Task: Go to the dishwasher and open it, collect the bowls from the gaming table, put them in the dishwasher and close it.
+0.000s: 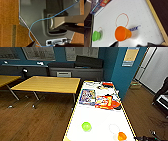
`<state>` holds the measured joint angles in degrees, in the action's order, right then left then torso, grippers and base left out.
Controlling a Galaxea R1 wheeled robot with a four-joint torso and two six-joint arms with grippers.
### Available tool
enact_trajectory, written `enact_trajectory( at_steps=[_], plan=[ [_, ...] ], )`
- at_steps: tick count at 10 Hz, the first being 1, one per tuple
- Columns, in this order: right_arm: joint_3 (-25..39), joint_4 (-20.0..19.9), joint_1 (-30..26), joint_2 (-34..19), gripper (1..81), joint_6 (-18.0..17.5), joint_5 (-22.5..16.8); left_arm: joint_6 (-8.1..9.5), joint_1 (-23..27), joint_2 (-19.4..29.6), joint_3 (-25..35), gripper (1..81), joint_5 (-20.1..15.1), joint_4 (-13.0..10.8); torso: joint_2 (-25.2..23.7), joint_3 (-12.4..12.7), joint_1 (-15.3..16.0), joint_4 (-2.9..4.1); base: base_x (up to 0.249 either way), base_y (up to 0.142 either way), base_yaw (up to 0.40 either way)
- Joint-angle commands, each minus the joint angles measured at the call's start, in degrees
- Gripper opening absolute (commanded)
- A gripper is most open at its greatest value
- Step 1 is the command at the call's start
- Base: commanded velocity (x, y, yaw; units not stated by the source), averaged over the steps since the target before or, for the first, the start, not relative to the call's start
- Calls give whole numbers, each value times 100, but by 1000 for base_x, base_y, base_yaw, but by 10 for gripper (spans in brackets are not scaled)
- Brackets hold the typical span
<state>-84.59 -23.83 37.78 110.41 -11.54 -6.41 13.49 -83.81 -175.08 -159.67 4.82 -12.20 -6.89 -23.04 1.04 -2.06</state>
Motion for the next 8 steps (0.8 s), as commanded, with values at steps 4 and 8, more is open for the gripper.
enact_trajectory(
  at_steps=[4, 8],
  plan=[
    [-1217, -113, -775, 546, 811, -691, -668, -14, 71, -19, -12, 811, -350, 16, 2, 0, 0, 0, 0, 0, 0],
    [-1392, -95, -1171, 687, 811, -990, -1020, -14, 71, -36, -12, 811, -341, 16, 5, 0, 2, 0, 0, 0, 0]
  ],
)
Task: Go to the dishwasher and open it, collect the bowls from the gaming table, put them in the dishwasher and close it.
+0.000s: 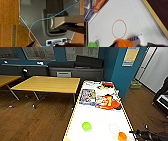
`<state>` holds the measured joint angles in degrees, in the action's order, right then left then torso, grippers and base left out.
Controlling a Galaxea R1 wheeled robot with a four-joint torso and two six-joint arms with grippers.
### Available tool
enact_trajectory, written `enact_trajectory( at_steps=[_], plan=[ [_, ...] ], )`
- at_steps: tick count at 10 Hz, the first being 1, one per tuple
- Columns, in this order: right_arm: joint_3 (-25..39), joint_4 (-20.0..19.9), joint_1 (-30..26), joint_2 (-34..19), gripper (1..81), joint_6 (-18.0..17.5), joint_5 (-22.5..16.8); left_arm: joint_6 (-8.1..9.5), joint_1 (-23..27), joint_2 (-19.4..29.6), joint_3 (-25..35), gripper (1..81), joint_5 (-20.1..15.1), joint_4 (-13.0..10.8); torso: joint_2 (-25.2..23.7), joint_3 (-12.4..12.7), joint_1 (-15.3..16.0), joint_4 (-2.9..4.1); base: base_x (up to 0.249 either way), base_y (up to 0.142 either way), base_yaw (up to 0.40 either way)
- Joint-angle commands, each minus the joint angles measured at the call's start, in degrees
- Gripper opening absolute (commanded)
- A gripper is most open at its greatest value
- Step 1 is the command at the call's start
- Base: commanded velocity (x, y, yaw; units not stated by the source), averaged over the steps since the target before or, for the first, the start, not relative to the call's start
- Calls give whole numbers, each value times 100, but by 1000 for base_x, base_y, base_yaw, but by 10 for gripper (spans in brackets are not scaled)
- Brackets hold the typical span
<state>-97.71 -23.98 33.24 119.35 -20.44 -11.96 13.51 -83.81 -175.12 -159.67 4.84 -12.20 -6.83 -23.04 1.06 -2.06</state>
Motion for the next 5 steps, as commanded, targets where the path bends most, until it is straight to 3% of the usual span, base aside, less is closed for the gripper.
enact_trajectory(
  at_steps=[1, 5],
  plan=[
    [-177, -89, -735, -146, 811, -127, -527, -15, 71, -24, -12, 811, -352, 8, 0, 0, 0, 0, 0, 0, 0],
    [-677, -98, -674, 232, 811, -302, -606, -15, 71, -6, -12, 811, -352, 16, 0, 0, 0, 0, 0, 0, 0]
  ],
)
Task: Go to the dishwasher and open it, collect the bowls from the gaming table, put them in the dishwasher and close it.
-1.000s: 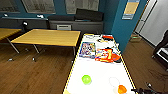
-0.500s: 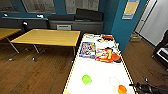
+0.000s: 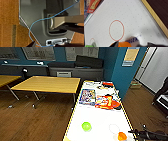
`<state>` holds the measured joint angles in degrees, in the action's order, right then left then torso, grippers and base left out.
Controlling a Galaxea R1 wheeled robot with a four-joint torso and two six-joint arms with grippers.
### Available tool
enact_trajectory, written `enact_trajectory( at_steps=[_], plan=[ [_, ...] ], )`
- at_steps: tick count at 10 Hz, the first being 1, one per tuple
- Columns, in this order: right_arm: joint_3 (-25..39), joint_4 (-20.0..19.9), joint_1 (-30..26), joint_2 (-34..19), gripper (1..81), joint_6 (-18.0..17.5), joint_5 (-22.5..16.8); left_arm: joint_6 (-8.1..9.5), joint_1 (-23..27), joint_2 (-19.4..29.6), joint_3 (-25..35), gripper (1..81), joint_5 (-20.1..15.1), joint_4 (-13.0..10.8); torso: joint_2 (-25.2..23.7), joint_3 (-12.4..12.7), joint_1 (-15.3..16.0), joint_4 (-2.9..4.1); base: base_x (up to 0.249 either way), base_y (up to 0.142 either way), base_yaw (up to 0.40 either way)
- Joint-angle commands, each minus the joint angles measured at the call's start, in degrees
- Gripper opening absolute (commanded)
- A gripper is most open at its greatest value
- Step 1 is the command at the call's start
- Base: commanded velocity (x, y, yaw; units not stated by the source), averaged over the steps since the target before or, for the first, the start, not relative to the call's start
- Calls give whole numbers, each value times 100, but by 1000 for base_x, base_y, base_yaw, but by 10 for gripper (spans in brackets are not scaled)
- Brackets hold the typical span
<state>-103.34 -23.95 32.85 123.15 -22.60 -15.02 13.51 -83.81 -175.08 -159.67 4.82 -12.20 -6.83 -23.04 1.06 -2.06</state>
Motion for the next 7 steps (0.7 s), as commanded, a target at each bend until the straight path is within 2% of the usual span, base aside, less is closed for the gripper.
enact_trajectory(
  at_steps=[1, 7],
  plan=[
    [-176, -92, -617, -95, 811, -104, -300, -15, 62, -1, -12, 811, -350, 16, 0, 0, 0, 0, 0, 0, 0],
    [-142, -48, -538, -112, 811, -95, -300, -15, 53, -19, -12, 811, -350, 16, 0, -2, 2, 0, 0, 0, 0]
  ],
)
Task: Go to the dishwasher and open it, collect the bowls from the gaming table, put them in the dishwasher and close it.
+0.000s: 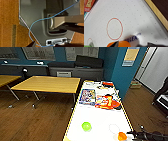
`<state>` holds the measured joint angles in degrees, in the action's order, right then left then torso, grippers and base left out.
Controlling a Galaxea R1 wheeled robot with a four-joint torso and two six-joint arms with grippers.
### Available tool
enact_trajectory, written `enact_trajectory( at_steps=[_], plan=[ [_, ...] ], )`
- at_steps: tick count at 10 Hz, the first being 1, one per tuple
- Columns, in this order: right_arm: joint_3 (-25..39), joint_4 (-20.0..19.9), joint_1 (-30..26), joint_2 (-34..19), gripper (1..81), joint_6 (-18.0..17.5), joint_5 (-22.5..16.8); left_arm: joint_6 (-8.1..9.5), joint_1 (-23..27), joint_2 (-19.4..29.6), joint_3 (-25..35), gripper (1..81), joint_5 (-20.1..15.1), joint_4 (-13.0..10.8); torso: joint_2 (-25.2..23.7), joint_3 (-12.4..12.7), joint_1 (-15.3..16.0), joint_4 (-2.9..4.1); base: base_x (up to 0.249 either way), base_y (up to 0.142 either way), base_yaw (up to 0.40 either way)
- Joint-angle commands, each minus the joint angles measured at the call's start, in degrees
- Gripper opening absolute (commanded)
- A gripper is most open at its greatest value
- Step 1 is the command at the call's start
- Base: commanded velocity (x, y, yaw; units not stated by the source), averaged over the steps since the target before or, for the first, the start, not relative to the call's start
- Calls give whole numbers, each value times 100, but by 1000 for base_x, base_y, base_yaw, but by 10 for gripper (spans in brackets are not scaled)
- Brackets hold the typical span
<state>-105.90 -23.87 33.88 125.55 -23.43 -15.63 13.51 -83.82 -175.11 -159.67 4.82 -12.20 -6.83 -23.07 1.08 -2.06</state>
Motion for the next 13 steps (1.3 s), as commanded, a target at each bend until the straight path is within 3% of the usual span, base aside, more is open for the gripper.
enact_trajectory(
  at_steps=[1, 3, 9, 13],
  plan=[
    [374, -39, -588, -534, 811, -12, -213, -15, 55, -25, -12, 811, -350, 16, 0, 0, 0, 0, 0, 0, 0],
    [651, -30, -429, -792, 811, -4, -151, -15, 55, -60, -12, 811, -350, 16, 0, 0, 2, 0, 0, 0, 0],
    [782, -39, -289, -467, 811, -4, -89, -15, 37, -25, -12, 811, -350, 16, 2, 0, 2, 0, 0, 0, 0],
    [879, -39, -341, -563, 811, -4, -90, -24, 37, -51, -12, 811, -350, 7, 2, 0, 2, 0, 0, 0, 0]
  ],
)
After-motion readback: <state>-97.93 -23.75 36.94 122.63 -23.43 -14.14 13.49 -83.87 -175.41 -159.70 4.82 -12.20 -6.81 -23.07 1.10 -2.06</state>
